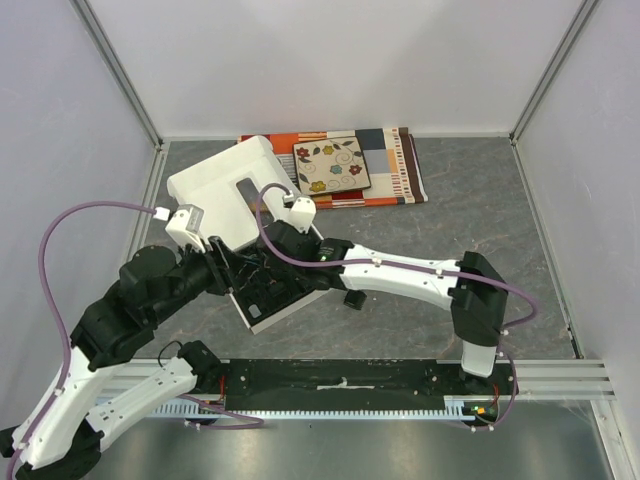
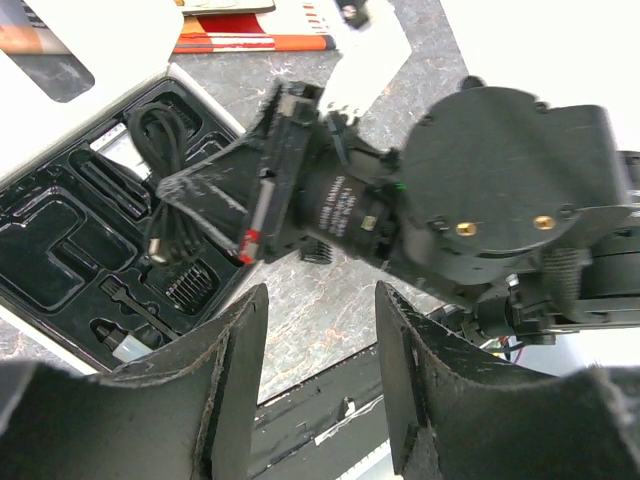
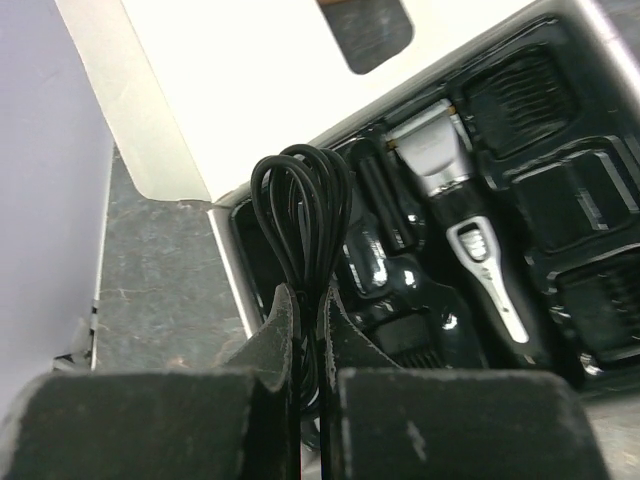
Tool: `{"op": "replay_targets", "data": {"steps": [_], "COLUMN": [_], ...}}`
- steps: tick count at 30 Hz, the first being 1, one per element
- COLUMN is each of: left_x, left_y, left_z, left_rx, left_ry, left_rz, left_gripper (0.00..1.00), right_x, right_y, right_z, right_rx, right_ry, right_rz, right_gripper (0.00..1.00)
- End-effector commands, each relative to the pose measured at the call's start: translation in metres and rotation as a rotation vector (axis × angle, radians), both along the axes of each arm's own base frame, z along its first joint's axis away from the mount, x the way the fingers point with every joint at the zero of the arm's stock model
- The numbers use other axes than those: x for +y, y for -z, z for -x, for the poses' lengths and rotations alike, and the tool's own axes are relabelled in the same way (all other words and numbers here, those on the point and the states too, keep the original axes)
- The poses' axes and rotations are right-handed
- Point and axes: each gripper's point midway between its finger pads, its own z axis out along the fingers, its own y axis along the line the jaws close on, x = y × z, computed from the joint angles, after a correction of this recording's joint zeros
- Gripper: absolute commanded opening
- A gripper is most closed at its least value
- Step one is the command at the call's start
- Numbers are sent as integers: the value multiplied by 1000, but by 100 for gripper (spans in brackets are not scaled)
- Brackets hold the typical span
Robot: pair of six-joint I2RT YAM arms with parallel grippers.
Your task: Sort the hair-cutting tools
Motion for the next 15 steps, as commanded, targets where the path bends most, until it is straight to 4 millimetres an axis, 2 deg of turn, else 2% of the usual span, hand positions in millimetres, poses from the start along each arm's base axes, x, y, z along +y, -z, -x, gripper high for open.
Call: {"op": "replay_targets", "data": {"steps": [1, 2, 7, 9, 10, 15], "left_x": [1, 2, 5, 4, 3, 4], "left_y": [-12, -14, -13, -13, -13, -11], "left_z": [8, 9, 10, 11, 12, 15], "left_rx": [6, -1, 3, 3, 5, 18], "left_ry": [3, 3, -1, 6, 9, 15], "left_rz": [54, 58, 53, 56, 58, 49], "left_gripper": [53, 53, 53, 53, 53, 52], "right_x": [42, 48, 67, 75, 81, 99], "right_y": [-7, -9, 14, 15, 25, 36], "right_z": [-3, -1, 2, 2, 4, 6], "right_rx": [21, 28, 77, 89, 94, 108], "right_ry": [10, 19, 52, 58, 51, 50], "right_rz": [-150, -175, -232, -254, -244, -256], "right_gripper": [0, 0, 0, 0, 0, 0]}}
